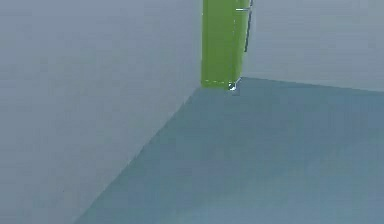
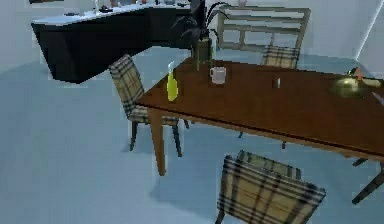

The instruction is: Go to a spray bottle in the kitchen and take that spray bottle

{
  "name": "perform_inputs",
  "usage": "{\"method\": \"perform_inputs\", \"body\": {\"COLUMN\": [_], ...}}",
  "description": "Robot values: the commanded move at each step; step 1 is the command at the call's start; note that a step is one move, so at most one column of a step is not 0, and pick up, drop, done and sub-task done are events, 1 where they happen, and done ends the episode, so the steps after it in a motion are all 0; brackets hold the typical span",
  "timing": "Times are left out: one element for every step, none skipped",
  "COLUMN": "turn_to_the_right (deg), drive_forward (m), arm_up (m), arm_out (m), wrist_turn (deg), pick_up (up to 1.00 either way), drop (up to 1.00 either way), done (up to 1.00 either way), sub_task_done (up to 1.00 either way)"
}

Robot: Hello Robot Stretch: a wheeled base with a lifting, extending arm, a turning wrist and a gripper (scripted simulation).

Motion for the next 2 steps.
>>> {"method": "perform_inputs", "body": {"turn_to_the_right": [45.0, 30.0], "drive_forward": [0.00, 0.00], "arm_up": [0.00, 0.00], "arm_out": [0.00, 0.00], "wrist_turn": [0.0, 0.0], "pick_up": [0.00, 0.00], "drop": [0.00, 0.00], "done": [0.00, 0.00], "sub_task_done": [0.00, 0.00]}}
